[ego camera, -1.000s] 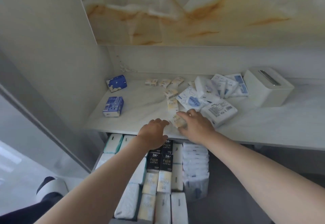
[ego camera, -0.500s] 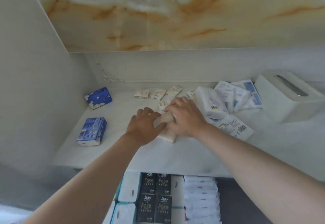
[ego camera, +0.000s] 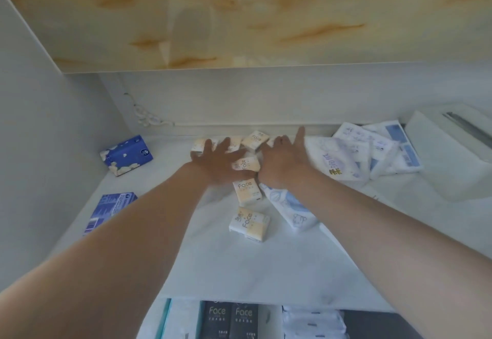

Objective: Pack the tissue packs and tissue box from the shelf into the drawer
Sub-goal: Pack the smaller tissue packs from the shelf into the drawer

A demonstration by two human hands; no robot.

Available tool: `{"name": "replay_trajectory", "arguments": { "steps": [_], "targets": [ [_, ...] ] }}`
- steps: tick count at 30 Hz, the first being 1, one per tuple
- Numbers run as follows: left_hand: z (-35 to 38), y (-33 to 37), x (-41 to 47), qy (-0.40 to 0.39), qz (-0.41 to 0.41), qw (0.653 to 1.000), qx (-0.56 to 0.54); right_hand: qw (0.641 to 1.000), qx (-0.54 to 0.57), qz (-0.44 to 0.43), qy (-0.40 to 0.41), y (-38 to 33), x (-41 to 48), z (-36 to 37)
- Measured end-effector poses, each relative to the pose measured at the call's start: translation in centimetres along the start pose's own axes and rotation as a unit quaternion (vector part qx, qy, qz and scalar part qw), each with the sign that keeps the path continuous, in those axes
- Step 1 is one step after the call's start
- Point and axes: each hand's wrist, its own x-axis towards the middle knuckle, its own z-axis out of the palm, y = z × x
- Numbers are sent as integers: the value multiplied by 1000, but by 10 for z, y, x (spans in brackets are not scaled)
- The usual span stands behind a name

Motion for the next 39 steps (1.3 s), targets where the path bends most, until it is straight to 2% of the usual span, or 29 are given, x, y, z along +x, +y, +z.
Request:
{"name": "replay_trajectory", "arguments": {
  "steps": [6, 8, 11, 14, 16, 20, 23, 27, 29, 32, 35, 39],
  "targets": [
    [17, -25, -21, 42, 3, 997, -66, 977, 192, -64, 71, -16, 9, 5],
    [21, -32, -31, 47, -5, 995, -83, 979, 178, -72, 63, -23, 7, 1],
    [32, -40, -49, 55, -14, 994, -92, 992, 81, -90, 34, -33, 1, 4],
    [38, -45, -67, 51, -18, 994, -94, 993, 74, -96, -12, -33, -7, 0],
    [41, -47, -79, 52, -23, 994, -95, 990, 58, -129, -13, -35, -16, -6],
    [48, -50, -105, 76, -24, 992, -94, 975, 109, -191, 16, -48, -40, -10],
    [51, -52, -127, 79, -19, 996, -39, 957, 197, -211, 17, -53, -50, -12],
    [44, -57, -137, 112, 2, 994, -13, 949, 255, -175, 52, -54, -44, -24],
    [43, -61, -132, 77, -1, 997, -31, 954, 269, -120, 48, -54, -33, -28],
    [43, -66, -121, -22, -2, 999, -30, 983, 166, -73, 3, -50, -10, -23],
    [42, -66, -114, -26, 8, 1000, -13, 988, 141, -62, -28, -49, 0, -18],
    [45, -65, -117, -24, -7, 999, -33, 990, 108, -91, 6, -59, -9, -17]
  ]
}}
